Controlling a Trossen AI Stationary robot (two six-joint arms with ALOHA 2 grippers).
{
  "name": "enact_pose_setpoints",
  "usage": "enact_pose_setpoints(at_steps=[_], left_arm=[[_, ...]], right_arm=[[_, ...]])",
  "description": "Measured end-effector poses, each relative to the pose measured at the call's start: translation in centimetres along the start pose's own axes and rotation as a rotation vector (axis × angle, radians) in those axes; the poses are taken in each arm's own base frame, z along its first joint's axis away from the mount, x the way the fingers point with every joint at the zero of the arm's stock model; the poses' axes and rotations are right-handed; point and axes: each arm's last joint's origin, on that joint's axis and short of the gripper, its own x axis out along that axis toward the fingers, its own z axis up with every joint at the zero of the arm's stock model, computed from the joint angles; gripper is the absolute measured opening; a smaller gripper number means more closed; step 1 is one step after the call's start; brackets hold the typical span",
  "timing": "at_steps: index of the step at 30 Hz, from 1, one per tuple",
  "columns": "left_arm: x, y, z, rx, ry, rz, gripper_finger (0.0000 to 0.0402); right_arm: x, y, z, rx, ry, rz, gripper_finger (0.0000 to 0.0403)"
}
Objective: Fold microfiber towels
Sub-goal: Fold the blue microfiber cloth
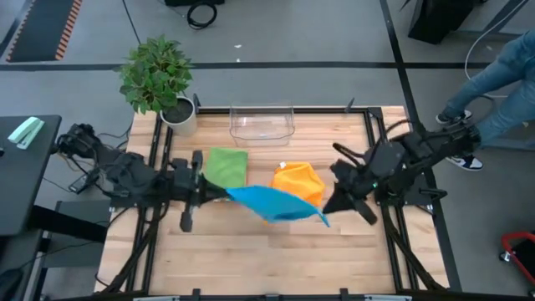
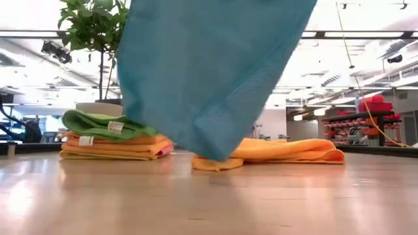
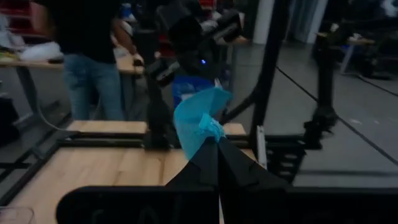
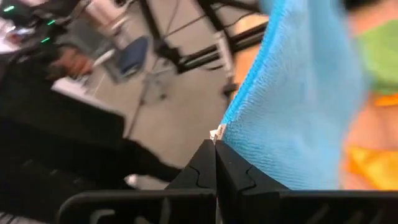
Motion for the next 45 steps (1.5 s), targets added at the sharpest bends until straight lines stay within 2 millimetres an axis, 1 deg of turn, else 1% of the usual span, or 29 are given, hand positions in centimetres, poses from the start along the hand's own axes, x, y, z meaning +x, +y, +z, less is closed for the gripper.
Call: enact_pose_setpoints(at_steps=[2, 4, 5, 8, 11, 13, 16, 18, 20, 22, 23, 25, 27, 29, 33, 36, 39, 42, 43, 45], left_arm=[[0.1, -0.7, 0.0, -0.015, 0.039, -0.033, 0.0001], [0.6, -2.0, -1.0, -0.039, 0.089, -0.088, 0.0001], [0.9, -2.8, -1.9, -0.047, 0.124, -0.116, 0.0001], [1.7, -5.9, -5.2, -0.098, 0.235, -0.175, 0.0001], [2.1, -9.5, -9.3, -0.153, 0.341, -0.228, 0.0001], [2.3, -11.9, -11.4, -0.195, 0.362, -0.268, 0.0001], [2.6, -15.1, -13.9, -0.256, 0.367, -0.313, 0.0001], [3.0, -16.5, -14.8, -0.294, 0.342, -0.344, 0.0001], [3.3, -17.2, -14.4, -0.3, 0.296, -0.366, 0.0001], [3.5, -17.3, -12.8, -0.285, 0.225, -0.373, 0.0001], [3.7, -17.1, -11.8, -0.269, 0.191, -0.364, 0.0001], [4.1, -16.3, -9.9, -0.217, 0.129, -0.324, 0.0001], [4.7, -14.9, -8.0, -0.176, 0.085, -0.264, 0.0001], [5.6, -12.9, -6.2, -0.14, 0.066, -0.212, 0.0001], [7.6, -8.5, -3.9, -0.017, 0.103, -0.17, 0.0001], [8.6, -5.3, -2.0, 0.03, 0.124, -0.166, 0.0001], [9.1, -2.8, 0.1, 0.06, 0.126, -0.179, 0.0001], [9.2, -1.2, 2.0, 0.062, 0.097, -0.206, 0.0001], [9.1, -0.9, 2.6, 0.057, 0.083, -0.219, 0.0001], [9.0, -0.8, 3.2, 0.045, 0.069, -0.247, 0.0001]], right_arm=[[0.5, 0.9, -0.6, -0.003, 0.038, 0.043, 0.0], [1.8, 1.8, -1.6, 0.0, 0.103, 0.073, 0.0], [2.6, 2.3, -2.1, 0.004, 0.134, 0.088, 0.0], [5.2, 4.2, -3.9, 0.024, 0.215, 0.137, 0.0], [8.6, 6.3, -5.9, 0.043, 0.257, 0.193, 0.0], [11.0, 7.3, -7.5, 0.061, 0.284, 0.214, 0.0], [14.1, 8.2, -9.8, 0.125, 0.34, 0.21, 0.0], [15.4, 8.5, -10.8, 0.169, 0.371, 0.221, 0.0], [15.7, 9.0, -11.0, 0.186, 0.376, 0.264, 0.0], [14.9, 9.6, -10.2, 0.187, 0.342, 0.331, 0.0], [14.2, 9.7, -9.7, 0.179, 0.321, 0.353, 0.0], [12.2, 9.8, -8.4, 0.145, 0.275, 0.383, 0.0], [10.0, 9.3, -7.0, 0.108, 0.234, 0.378, 0.0], [7.7, 8.1, -5.6, 0.075, 0.203, 0.339, 0.0], [3.0, 4.7, -2.9, 0.039, 0.15, 0.227, 0.0], [-0.4, 2.3, -1.4, 0.034, 0.096, 0.171, 0.0], [-3.3, 1.3, -0.5, 0.029, 0.02, 0.178, 0.0], [-5.1, 1.2, -0.3, 0.029, -0.025, 0.202, 0.0], [-5.3, 1.3, -0.4, 0.034, -0.024, 0.209, 0.0], [-4.8, 1.8, -0.8, 0.043, 0.009, 0.228, 0.0]])
